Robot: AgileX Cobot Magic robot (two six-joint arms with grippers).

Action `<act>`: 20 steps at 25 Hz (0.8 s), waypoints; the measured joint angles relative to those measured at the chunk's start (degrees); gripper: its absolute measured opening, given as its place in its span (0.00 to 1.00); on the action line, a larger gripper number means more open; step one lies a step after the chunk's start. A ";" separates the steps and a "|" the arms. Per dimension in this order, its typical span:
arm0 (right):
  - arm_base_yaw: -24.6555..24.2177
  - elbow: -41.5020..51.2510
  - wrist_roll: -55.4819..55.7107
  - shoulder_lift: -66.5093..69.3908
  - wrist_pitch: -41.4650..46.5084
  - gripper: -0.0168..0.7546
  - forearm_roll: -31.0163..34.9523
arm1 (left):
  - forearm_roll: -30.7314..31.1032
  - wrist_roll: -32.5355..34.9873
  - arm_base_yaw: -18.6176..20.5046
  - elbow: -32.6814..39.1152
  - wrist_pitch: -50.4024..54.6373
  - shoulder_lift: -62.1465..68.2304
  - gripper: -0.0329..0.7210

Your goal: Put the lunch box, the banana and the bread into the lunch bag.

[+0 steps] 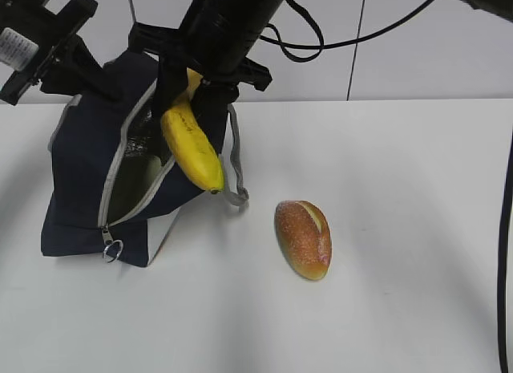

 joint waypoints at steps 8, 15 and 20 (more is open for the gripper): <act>0.00 0.00 -0.09 4.20 -0.69 0.42 9.41 | -0.06 0.00 0.00 0.00 0.46 0.00 0.04; 0.00 0.04 -0.11 7.04 -4.96 0.42 9.75 | -0.41 0.00 0.00 0.00 0.59 0.00 0.04; 0.00 0.04 -0.11 7.04 -9.64 0.45 11.11 | -0.46 0.00 0.00 0.00 0.59 0.00 0.04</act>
